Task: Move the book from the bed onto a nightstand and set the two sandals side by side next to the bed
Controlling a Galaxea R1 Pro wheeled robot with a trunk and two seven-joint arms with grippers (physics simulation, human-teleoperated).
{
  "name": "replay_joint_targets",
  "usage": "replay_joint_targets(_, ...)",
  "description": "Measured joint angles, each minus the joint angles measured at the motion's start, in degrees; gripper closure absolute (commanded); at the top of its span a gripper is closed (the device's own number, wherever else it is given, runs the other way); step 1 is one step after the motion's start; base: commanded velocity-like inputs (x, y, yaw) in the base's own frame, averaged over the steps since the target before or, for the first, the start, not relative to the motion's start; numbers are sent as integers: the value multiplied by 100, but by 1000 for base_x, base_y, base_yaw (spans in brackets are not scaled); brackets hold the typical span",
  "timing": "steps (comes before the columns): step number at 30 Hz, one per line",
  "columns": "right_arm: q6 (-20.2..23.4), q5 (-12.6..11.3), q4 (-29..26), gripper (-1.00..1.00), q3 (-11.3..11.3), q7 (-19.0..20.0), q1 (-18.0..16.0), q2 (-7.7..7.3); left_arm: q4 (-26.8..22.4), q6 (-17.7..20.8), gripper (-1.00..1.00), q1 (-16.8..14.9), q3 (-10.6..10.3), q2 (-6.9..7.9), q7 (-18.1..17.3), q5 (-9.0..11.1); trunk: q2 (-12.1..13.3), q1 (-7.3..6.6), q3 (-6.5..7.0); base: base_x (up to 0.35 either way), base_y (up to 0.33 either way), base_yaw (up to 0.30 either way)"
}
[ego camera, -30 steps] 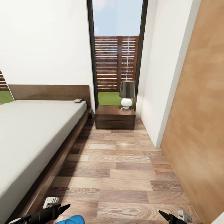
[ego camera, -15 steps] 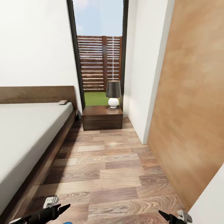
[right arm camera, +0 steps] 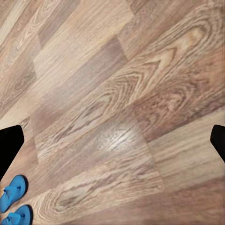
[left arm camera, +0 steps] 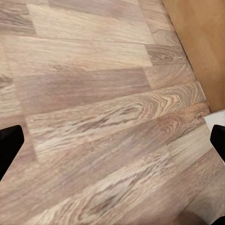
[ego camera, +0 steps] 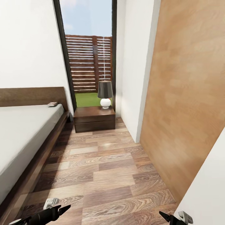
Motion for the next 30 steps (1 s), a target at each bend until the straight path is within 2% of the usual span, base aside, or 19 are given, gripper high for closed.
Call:
replay_joint_targets(16, 0, 0, 0, -100, 2, 0, 0, 0, 0, -8, -100, 0, 0, 0, 0, 0, 0, 0, 0, 0, 0, -13)
replay_joint_targets(30, 0, -2, -1, -100, 8, 0, 1, 8, 2, -8, -100, -2, 0, -1, 1, -1, 0, 0, 0, 0, 0, -261)
